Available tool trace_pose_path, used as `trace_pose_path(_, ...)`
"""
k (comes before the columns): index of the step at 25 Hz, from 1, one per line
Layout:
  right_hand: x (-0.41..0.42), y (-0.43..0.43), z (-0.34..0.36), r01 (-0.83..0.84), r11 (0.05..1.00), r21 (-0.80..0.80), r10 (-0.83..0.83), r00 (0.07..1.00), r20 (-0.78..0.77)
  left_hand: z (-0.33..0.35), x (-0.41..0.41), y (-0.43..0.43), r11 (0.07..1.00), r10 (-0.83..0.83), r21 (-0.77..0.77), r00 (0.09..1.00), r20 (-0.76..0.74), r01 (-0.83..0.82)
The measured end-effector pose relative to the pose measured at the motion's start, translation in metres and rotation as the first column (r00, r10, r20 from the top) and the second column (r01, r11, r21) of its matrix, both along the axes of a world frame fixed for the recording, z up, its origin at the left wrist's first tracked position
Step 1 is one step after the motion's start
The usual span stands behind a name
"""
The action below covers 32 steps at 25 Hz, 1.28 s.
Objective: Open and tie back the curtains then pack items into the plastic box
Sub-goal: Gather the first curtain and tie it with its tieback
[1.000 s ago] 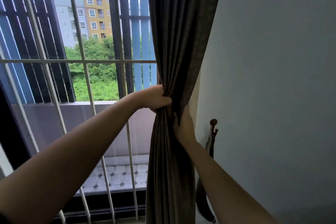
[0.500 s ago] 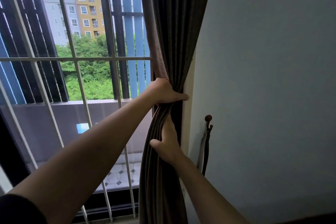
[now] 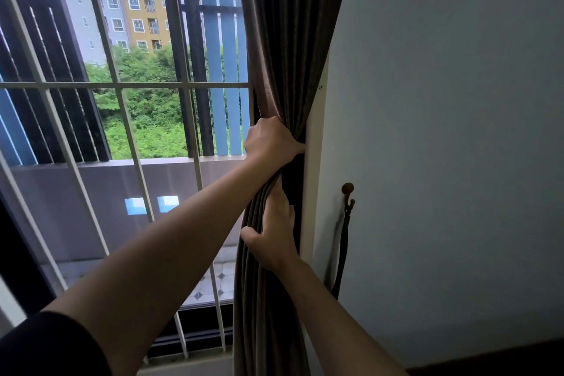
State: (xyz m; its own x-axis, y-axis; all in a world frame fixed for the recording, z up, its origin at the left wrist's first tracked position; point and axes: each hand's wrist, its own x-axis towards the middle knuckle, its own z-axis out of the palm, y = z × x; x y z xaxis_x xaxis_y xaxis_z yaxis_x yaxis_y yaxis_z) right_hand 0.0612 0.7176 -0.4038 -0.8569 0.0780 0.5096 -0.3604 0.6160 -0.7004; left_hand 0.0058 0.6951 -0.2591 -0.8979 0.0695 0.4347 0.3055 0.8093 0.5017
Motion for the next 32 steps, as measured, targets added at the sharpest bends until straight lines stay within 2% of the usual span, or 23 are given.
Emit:
trace_pose_path(4,0.000,0.000,-0.002,0.002,0.999,0.051,-0.002,1.000,-0.002,-0.004,-0.004,-0.003,0.992,0.077,0.098,0.997,-0.005,-0.076)
trace_pose_path(11,-0.007,0.008,-0.006,-0.104,0.995,0.006,0.104,0.995,-0.010,-0.003,-0.014,-0.010,0.991,0.028,0.135,1.000,0.001,-0.028)
trace_pose_path(14,-0.005,0.020,-0.013,-0.092,0.995,0.028,0.093,0.995,-0.039,-0.006,-0.014,-0.012,0.987,0.026,0.156,1.000,0.000,-0.025)
trace_pose_path(15,-0.004,0.024,-0.021,-0.063,0.998,-0.012,0.062,0.996,-0.062,-0.005,-0.014,-0.013,0.988,0.033,0.152,0.999,-0.003,-0.032)
trace_pose_path(17,0.003,0.031,-0.047,0.066,0.977,-0.201,-0.085,0.992,-0.088,-0.005,-0.014,-0.012,0.990,0.037,0.139,0.999,-0.014,-0.035)
trace_pose_path(19,0.008,0.043,-0.088,0.294,0.875,-0.383,-0.333,0.942,-0.038,-0.004,-0.012,-0.010,0.991,0.036,0.132,0.999,-0.019,-0.033)
trace_pose_path(20,0.011,0.052,-0.109,0.422,0.815,-0.398,-0.454,0.891,0.016,-0.004,-0.012,-0.009,0.991,0.038,0.131,0.999,-0.022,-0.035)
trace_pose_path(22,0.011,0.070,-0.143,0.611,0.747,-0.263,-0.609,0.787,0.099,-0.005,-0.011,-0.008,0.991,0.046,0.128,0.999,-0.027,-0.042)
trace_pose_path(24,0.004,0.090,-0.158,0.669,0.727,-0.154,-0.640,0.742,0.201,-0.007,-0.012,-0.008,0.991,0.055,0.122,0.998,-0.034,-0.051)
trace_pose_path(27,-0.017,0.113,-0.147,0.645,0.754,-0.126,-0.569,0.736,0.366,-0.010,-0.013,-0.008,0.990,0.055,0.132,0.998,-0.042,-0.049)
trace_pose_path(30,-0.040,0.129,-0.141,0.481,0.869,0.113,-0.476,0.753,0.454,-0.010,-0.014,-0.005,0.990,0.048,0.133,0.998,-0.038,-0.043)
trace_pose_path(31,-0.042,0.129,-0.140,0.456,0.882,0.121,-0.460,0.771,0.441,-0.009,-0.013,-0.005,0.990,0.053,0.132,0.998,-0.034,-0.048)
trace_pose_path(32,-0.039,0.126,-0.138,0.480,0.876,0.049,-0.455,0.789,0.413,-0.009,-0.013,-0.004,0.990,0.057,0.131,0.998,-0.030,-0.052)
